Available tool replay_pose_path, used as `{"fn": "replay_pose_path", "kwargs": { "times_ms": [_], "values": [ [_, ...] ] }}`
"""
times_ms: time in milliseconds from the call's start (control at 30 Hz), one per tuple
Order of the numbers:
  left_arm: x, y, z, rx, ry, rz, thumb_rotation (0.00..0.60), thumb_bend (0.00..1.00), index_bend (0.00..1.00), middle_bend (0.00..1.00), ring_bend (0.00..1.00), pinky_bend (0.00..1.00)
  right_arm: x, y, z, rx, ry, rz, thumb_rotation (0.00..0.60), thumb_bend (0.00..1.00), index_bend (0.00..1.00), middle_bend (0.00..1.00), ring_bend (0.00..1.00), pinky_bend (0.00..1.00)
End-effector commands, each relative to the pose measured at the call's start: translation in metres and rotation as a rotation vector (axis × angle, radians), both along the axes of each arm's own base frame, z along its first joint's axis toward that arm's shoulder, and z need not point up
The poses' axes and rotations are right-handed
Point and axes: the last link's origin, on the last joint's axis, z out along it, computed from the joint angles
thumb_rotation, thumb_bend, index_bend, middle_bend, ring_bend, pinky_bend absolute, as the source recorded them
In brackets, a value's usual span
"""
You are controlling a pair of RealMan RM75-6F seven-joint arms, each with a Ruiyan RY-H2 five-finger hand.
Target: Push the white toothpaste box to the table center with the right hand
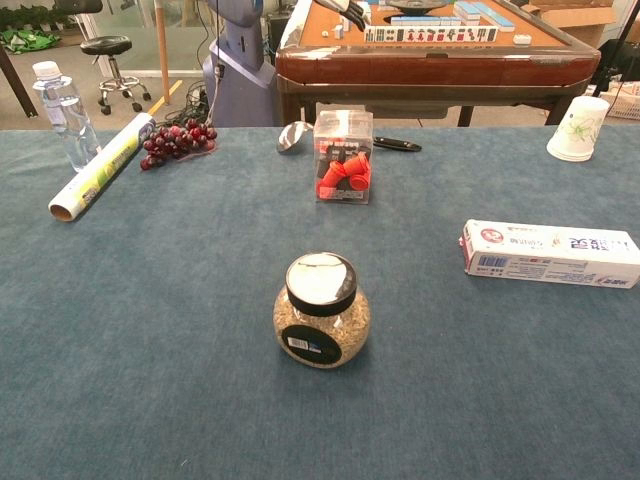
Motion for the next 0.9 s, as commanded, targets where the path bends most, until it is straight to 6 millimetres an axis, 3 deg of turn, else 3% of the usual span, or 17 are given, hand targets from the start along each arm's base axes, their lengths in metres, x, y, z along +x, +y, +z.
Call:
{"fn": "replay_pose_path", "kwargs": {
  "times_ms": [33,400,900],
  "values": [
    [-0.001,0.001,0.0,-0.006,-0.002,0.003,0.6,0.13,0.49,0.53,0.55,0.69,-0.004,-0.008,0.001,-0.008,0.077,-0.021,0.6,0.0,0.16,0.15,0.15,0.29],
    [-0.002,-0.001,0.002,-0.005,-0.001,0.017,0.6,0.13,0.48,0.53,0.55,0.69,-0.023,-0.053,-0.006,0.023,0.206,-0.021,0.6,0.0,0.1,0.08,0.08,0.24],
    [-0.004,0.0,-0.001,-0.02,-0.001,0.028,0.6,0.13,0.48,0.53,0.55,0.69,-0.038,-0.101,-0.045,0.087,0.274,-0.027,0.6,0.0,0.06,0.02,0.01,0.13]
  ]
}}
